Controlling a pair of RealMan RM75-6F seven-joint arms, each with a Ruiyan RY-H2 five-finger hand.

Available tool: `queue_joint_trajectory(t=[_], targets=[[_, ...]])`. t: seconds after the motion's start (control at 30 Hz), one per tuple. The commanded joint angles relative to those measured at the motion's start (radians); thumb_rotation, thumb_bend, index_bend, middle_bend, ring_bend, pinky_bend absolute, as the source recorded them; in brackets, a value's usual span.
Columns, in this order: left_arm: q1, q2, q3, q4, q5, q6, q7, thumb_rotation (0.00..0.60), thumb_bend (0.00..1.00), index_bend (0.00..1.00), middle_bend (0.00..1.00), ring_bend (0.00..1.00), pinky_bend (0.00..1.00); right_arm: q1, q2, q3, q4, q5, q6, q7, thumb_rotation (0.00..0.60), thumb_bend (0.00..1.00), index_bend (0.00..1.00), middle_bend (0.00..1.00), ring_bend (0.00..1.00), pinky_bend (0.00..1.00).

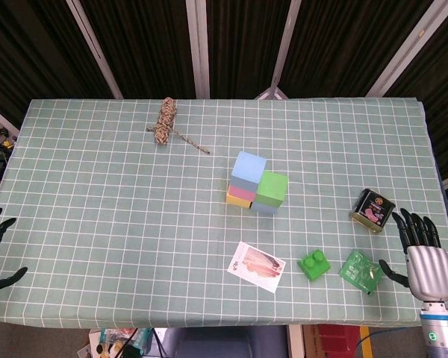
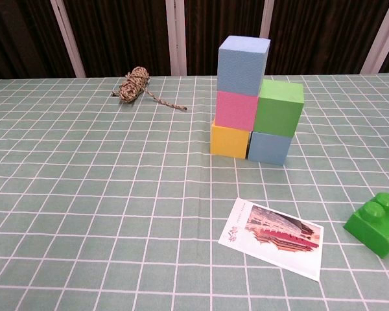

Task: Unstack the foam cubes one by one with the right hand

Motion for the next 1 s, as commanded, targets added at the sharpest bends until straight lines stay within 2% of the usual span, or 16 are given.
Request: queue_joint_trajectory(t=[0.03,0.27,0.53,0.67,0.83,0.87,0.9,1.0], targets=[[0.004,0.002,-0.001,0.004,0.004,0.008,-0.011,0.600,0.17,0.16,0.00,0.00,0.00,-0.003,-0.006,0.002,0.004,-0.007,0.011,0.002,0.600,0.24,0.05,0.06,0.04,0.00],[0.013,0.009,-0.002,0.005,0.006,0.026,-0.033,0.600,0.17,0.16,0.00,0.00,0.00,-0.004,-0.005,0.000,0.004,-0.008,0.011,0.027,0.600,0.24,0.05,0.06,0.04,0.00],[0.016,0.007,-0.009,0.004,-0.007,0.029,-0.034,0.600,0.17,0.16,0.00,0.00,0.00,0.011,-0.019,0.002,0.004,-0.006,-0.019,0.133,0.600,0.23,0.05,0.06,0.04,0.00],[0.015,0.003,-0.001,0.001,0.009,0.029,-0.017,0.600,0.17,0.16,0.00,0.00,0.00,0.021,-0.033,0.004,-0.011,-0.011,-0.033,0.222,0.600,0.20,0.05,0.06,0.04,0.00],[0.015,0.005,0.012,0.001,0.026,0.021,-0.009,0.600,0.17,0.16,0.00,0.00,0.00,0.037,-0.060,0.036,-0.035,0.035,-0.062,0.385,0.600,0.20,0.05,0.06,0.04,0.00],[0.088,-0.054,-0.004,-0.129,-0.018,0.130,0.221,0.600,0.17,0.16,0.00,0.00,0.00,0.045,-0.057,0.044,-0.044,0.052,-0.082,0.423,0.600,0.19,0.05,0.06,0.04,0.00],[0.095,-0.028,-0.042,-0.095,-0.112,0.126,0.202,0.600,0.17,0.16,0.00,0.00,0.00,0.054,-0.053,0.052,-0.051,0.065,-0.101,0.450,0.600,0.19,0.05,0.06,0.04,0.00],[0.078,-0.014,-0.037,-0.046,-0.109,0.076,0.140,0.600,0.17,0.16,0.00,0.00,0.00,0.091,-0.030,0.076,-0.084,0.112,-0.181,0.500,0.600,0.19,0.05,0.06,0.04,0.00]])
